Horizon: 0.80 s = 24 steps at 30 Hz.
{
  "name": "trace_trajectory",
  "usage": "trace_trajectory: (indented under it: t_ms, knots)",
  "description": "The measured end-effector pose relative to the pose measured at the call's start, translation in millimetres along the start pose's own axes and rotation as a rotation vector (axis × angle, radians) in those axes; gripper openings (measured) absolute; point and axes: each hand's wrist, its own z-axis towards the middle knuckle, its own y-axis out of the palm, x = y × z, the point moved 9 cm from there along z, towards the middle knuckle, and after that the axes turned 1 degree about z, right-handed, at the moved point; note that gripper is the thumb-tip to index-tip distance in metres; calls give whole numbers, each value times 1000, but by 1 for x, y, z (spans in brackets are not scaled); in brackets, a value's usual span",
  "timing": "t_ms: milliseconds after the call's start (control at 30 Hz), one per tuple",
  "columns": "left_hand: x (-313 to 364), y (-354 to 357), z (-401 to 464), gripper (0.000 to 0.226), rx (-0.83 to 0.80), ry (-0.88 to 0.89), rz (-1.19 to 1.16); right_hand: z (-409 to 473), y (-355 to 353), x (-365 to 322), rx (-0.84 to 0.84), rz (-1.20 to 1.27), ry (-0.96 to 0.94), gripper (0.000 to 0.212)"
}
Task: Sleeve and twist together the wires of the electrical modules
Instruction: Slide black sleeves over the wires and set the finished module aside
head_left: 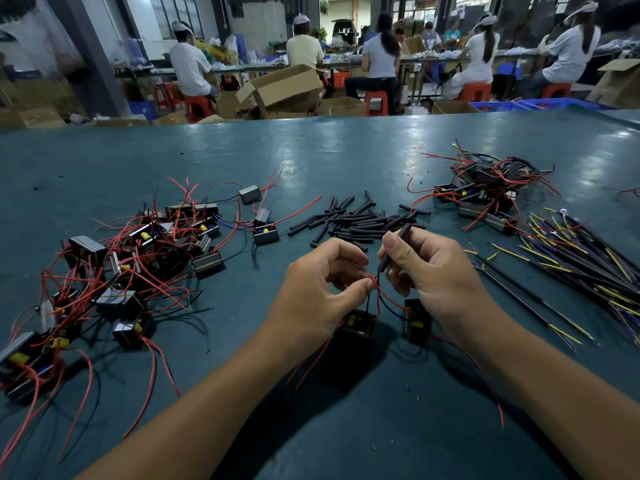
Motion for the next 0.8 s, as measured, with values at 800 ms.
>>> trace_trajectory:
  t_ms: [800]
  knots:
    - [-17, 0, 6, 24, 7, -101, -129, 3, -3, -9, -97, -435, -140, 24]
